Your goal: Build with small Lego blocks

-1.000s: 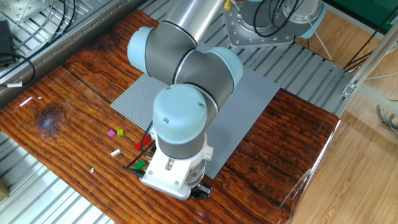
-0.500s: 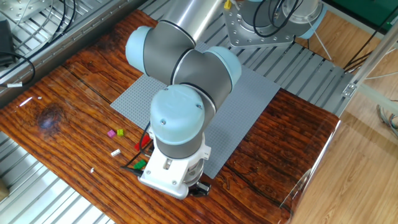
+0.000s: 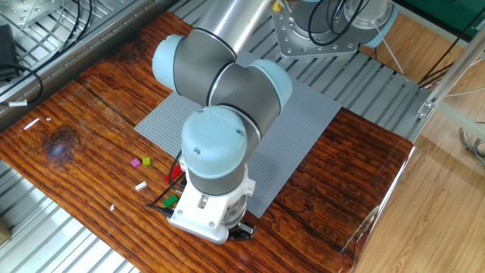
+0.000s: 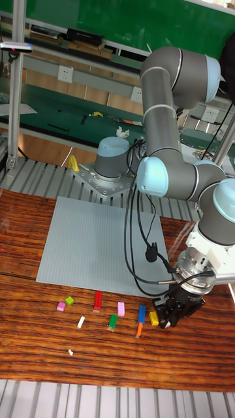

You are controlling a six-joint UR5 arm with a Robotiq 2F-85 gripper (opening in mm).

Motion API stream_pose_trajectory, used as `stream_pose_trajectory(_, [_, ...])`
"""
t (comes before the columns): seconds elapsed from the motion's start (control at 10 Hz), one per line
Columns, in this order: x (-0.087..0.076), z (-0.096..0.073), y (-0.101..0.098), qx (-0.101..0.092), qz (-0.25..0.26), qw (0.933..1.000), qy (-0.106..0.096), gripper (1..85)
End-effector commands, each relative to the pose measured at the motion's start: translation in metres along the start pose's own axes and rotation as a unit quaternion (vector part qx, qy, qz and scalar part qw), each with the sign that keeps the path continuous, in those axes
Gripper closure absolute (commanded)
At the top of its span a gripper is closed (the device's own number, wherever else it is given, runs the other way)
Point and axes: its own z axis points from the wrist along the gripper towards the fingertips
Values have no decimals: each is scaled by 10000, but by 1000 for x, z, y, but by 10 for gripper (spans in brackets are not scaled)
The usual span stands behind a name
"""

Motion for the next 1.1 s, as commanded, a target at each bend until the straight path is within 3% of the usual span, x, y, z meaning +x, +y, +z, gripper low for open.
stream_pose_trajectory(0.0, [1,1,2,-35,12,10000,6,547])
stream_pose_trajectory(1.0, [7,0,1,-149,-84,9998,-63,563])
